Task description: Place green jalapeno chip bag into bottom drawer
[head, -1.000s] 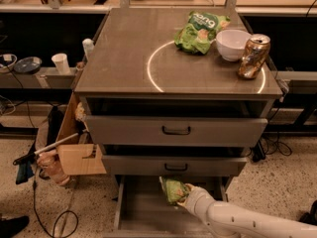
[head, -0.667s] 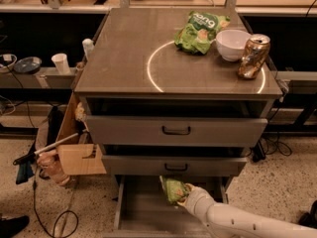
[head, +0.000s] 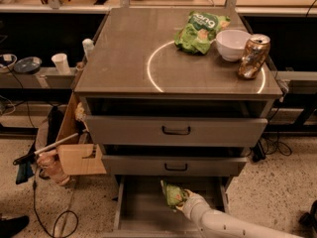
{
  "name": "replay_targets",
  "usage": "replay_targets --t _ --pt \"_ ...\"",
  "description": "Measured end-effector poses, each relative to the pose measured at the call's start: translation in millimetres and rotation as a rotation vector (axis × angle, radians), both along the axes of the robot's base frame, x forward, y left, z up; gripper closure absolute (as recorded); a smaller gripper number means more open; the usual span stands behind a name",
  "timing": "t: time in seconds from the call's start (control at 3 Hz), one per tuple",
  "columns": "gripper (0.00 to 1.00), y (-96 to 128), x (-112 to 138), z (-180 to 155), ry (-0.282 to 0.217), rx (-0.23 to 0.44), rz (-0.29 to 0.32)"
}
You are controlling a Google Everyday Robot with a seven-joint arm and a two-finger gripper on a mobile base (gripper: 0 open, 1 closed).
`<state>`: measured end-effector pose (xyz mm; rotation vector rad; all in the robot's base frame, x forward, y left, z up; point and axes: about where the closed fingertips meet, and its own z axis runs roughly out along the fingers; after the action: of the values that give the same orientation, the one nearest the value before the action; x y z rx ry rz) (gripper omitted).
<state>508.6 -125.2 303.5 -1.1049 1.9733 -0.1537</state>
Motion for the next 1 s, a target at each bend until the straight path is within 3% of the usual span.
replay_targets --t 0.67,1.0 --pt "1.00 -1 -2 -61 0.078 -0.001 -0.027" --pt "1.00 -4 -9 -115 0.153 -0.011 -0.060"
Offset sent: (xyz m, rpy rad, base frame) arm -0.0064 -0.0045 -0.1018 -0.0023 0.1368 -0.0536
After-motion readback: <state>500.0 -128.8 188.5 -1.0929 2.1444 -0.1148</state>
